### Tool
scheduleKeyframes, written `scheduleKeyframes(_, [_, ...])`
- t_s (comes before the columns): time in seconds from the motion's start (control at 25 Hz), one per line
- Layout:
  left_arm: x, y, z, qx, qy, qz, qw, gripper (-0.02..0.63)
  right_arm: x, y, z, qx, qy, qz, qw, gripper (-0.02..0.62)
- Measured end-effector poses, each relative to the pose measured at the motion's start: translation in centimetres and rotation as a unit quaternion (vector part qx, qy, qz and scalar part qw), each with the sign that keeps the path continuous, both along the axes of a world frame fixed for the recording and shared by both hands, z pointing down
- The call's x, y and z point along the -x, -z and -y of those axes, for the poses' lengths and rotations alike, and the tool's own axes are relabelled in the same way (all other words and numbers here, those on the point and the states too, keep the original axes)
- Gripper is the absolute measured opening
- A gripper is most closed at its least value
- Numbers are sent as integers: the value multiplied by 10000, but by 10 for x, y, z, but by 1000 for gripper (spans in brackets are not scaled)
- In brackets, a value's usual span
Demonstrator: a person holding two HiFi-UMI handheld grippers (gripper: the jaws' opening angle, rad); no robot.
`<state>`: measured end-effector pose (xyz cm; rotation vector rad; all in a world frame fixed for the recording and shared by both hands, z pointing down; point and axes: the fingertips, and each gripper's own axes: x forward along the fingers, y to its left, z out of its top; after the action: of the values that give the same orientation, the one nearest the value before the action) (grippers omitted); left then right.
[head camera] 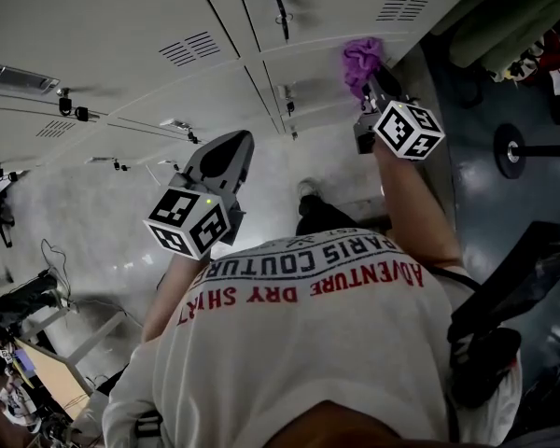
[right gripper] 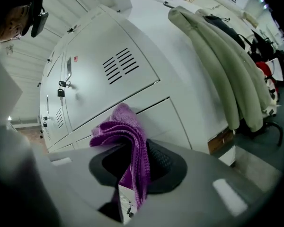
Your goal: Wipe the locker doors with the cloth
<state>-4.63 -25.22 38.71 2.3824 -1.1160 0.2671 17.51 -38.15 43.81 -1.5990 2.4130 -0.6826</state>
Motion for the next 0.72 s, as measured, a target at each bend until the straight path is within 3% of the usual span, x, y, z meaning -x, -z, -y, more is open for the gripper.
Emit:
scheduleKeyframes(0.44, [-5, -4, -3, 50, -25, 7, 10000, 0, -68, -4, 8, 88, -636, -186, 9978, 77])
scheduleKeyframes(0.72, [-12, -8, -7, 101, -85, 3, 9999, 0, -83, -7, 11, 111, -691, -290, 9971, 77])
